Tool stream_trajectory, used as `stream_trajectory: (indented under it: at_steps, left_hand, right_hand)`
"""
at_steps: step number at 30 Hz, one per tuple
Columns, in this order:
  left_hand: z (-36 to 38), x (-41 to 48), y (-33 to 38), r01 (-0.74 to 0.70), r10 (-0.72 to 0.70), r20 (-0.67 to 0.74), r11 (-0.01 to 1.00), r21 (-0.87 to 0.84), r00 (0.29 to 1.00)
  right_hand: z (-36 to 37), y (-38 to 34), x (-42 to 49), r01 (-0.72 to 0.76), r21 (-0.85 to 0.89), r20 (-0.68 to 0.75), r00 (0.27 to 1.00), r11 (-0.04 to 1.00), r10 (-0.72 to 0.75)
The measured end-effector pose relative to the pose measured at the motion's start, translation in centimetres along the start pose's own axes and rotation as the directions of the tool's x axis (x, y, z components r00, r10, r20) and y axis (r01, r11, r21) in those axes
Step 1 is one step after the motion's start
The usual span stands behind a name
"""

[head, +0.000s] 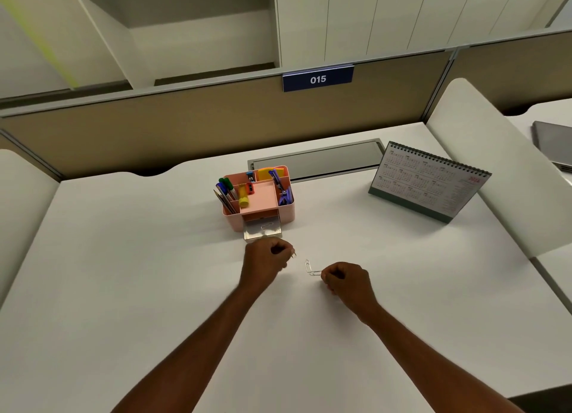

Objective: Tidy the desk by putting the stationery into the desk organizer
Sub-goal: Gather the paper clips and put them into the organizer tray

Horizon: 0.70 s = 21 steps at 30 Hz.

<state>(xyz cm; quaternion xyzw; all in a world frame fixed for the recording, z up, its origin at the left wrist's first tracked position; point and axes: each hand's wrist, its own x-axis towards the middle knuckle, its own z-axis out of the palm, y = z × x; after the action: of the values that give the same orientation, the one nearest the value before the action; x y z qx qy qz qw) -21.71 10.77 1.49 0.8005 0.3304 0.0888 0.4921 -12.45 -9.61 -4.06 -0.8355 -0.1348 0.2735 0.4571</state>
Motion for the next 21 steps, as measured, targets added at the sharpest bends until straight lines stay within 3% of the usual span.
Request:
stream_trajectory:
  at_steps: [4, 7, 12, 21]
  left_hand:
    - [-2.5, 2.2, 0.3, -0.007, 0.018, -0.146, 0.997, 0.075, 0.989]
    - [-3.7, 3.9, 0.5, -0.003, 0.048, -0.233, 0.982, 0.190, 0.971]
    - [-4.2, 6.3, 0.0, 0.120, 0.002, -0.309, 0.919, 0.375, 0.951]
    - [-3.4, 7.7, -1.7, 0.268, -0.140, -0.318, 0.875, 0.404, 0.938]
  right_hand:
    - [0.0, 0.1, 0.8, 0.137, -0.313, 0.006, 0.990, 0.940, -0.142]
    - [0.3, 0.1, 1.3, 0.249, -0.553, 0.094, 0.967, 0.795, -0.237]
    - [1.0, -0.2, 1.9, 0.399, -0.771, 0.270, 0.910, 0.496, -0.314]
    - [0.3, -1.2, 1.6, 0.585, -0.811, 0.546, 0.766, 0.017, -0.340]
